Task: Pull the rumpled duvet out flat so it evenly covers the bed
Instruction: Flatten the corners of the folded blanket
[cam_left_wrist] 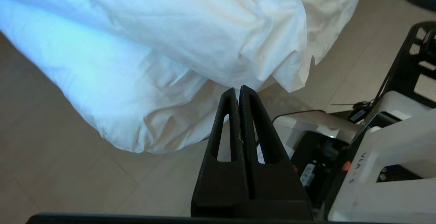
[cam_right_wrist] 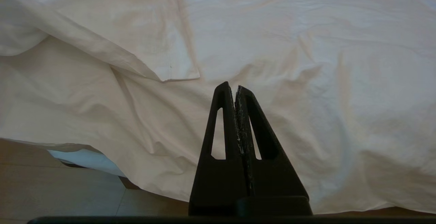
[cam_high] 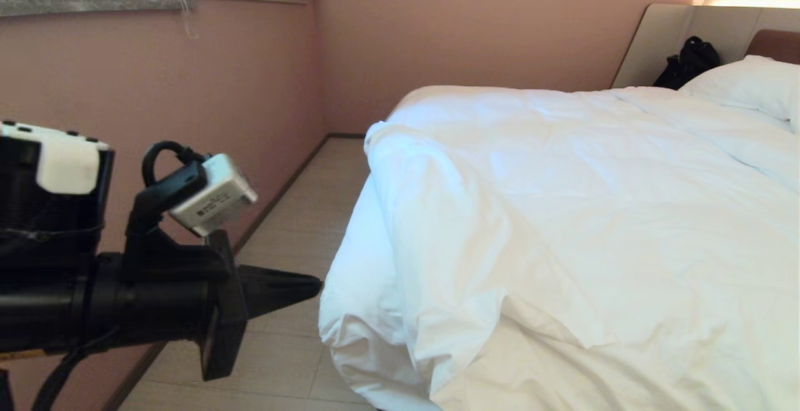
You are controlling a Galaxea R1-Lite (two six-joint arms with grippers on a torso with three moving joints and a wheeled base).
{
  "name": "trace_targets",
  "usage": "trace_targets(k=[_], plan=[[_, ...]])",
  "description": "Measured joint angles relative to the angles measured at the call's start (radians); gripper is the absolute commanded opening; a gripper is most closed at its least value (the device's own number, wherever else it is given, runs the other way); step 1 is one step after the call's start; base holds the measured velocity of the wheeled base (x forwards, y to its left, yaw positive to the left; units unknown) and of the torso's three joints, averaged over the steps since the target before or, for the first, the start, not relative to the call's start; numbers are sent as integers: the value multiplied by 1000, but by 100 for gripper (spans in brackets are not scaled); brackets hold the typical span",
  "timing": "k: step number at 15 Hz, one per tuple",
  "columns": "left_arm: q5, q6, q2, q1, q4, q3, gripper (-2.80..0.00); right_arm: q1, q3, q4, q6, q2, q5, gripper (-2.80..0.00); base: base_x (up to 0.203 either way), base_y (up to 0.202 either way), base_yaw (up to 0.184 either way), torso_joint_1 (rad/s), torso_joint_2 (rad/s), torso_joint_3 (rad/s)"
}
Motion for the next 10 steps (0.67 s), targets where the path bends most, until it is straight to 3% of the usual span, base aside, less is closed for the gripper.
trace_targets(k=[10], plan=[[239,16,248,-300,-2,-215,-280,0,0,0,0,0,-1,-280,0,0,0,0,0,0]])
